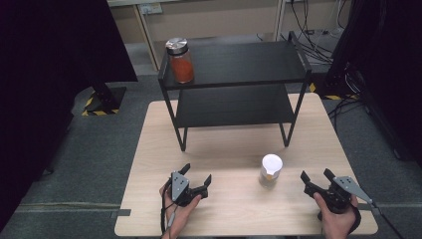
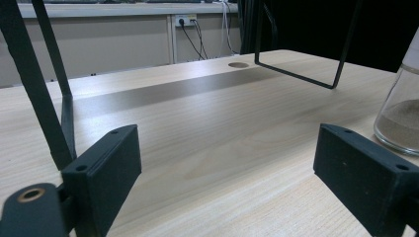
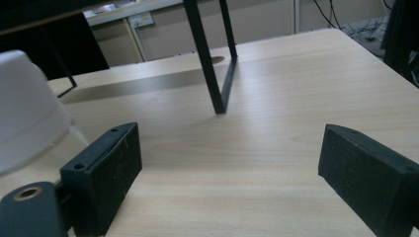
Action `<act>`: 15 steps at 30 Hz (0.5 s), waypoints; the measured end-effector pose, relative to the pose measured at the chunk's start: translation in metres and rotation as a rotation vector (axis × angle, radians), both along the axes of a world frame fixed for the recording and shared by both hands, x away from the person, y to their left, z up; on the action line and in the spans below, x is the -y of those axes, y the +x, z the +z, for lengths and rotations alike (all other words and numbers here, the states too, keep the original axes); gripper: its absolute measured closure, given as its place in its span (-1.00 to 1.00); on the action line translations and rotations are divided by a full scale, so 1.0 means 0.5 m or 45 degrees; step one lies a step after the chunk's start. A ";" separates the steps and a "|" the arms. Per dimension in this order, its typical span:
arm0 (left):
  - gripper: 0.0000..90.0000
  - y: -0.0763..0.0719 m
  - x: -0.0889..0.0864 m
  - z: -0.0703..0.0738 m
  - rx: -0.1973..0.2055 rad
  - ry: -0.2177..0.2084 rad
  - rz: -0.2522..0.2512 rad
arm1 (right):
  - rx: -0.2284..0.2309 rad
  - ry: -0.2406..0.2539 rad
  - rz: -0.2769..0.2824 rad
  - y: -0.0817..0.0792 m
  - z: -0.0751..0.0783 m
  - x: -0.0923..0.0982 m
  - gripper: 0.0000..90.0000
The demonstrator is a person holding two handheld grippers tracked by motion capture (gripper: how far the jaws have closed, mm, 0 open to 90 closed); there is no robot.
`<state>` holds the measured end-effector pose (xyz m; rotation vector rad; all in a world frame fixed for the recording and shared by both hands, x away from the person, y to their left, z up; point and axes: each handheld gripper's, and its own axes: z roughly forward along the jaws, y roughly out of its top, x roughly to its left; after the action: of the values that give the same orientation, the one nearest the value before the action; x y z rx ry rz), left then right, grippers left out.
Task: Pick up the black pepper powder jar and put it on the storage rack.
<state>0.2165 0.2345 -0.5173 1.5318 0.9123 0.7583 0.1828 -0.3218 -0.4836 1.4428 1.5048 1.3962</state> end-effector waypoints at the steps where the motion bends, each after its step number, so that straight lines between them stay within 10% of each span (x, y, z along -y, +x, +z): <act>1: -0.76 0.000 0.000 0.000 0.002 0.000 0.000 | 0.007 0.018 0.010 -0.002 0.001 0.000 -0.78; 15: -0.76 0.002 0.000 0.002 -0.004 0.004 -0.009 | 0.104 0.002 0.195 -0.027 0.020 -0.079 -0.78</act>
<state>0.2176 0.2344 -0.5165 1.5388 0.9083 0.7531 0.1695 -0.2822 -0.4734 1.2778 1.5895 1.5276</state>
